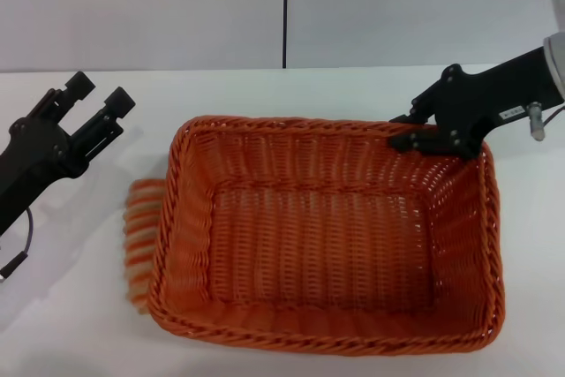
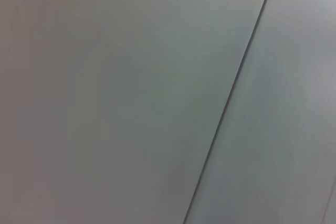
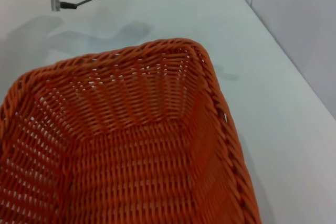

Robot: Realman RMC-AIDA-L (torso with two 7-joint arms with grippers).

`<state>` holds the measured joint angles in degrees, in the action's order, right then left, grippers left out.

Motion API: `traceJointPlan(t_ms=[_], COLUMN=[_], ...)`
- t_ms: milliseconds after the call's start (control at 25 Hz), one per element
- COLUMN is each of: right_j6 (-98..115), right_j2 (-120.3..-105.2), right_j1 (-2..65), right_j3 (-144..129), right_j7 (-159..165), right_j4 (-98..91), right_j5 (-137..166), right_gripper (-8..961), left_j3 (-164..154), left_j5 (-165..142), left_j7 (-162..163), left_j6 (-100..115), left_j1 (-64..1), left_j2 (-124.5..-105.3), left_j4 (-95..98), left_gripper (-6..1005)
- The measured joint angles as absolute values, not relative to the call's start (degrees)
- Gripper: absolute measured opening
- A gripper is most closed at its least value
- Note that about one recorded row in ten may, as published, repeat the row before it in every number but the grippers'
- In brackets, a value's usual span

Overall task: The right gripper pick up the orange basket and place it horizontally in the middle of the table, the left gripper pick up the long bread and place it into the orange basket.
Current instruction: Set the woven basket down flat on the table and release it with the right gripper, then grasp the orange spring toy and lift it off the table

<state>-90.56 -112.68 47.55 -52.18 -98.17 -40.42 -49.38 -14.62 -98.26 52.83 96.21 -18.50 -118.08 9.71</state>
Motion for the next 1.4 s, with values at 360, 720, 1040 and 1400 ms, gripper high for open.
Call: traceJointPlan(t_ms=[360,720,1040,1400], right_j6=[-87.1,-87.5,-87.2,-88.2], right_j2=[-113.62,-113.36,-114.54,-115.19], right_j1=[47.0,37.3,23.7,17.0], right_j3=[-51.0,-36.1,-24.1,-17.7], right_j7=[-98.5,-104.6,-109.1,-112.2], right_j4=[-40.9,-42.6,-36.6,-29.4], right_j5=[-49.7,-68.0,-88.1,-90.8], right_gripper=[325,497,497,497], left_j3=[-15.0,-13.0,-12.7,-16.8], left_j5=[-98.3,-97.7,-98.0,-98.2], left_j7=[52.8,55.0,57.7,65.4], left_j6=[95.9,95.5,90.9,89.7], left_j1=[-19.0,-18.8,-19.1,-18.7], left_j2=[-118.03,-117.99,-117.82,-117.53], left_j4=[9.8,10.3,13.4,21.2], left_gripper=[811,811,811,811])
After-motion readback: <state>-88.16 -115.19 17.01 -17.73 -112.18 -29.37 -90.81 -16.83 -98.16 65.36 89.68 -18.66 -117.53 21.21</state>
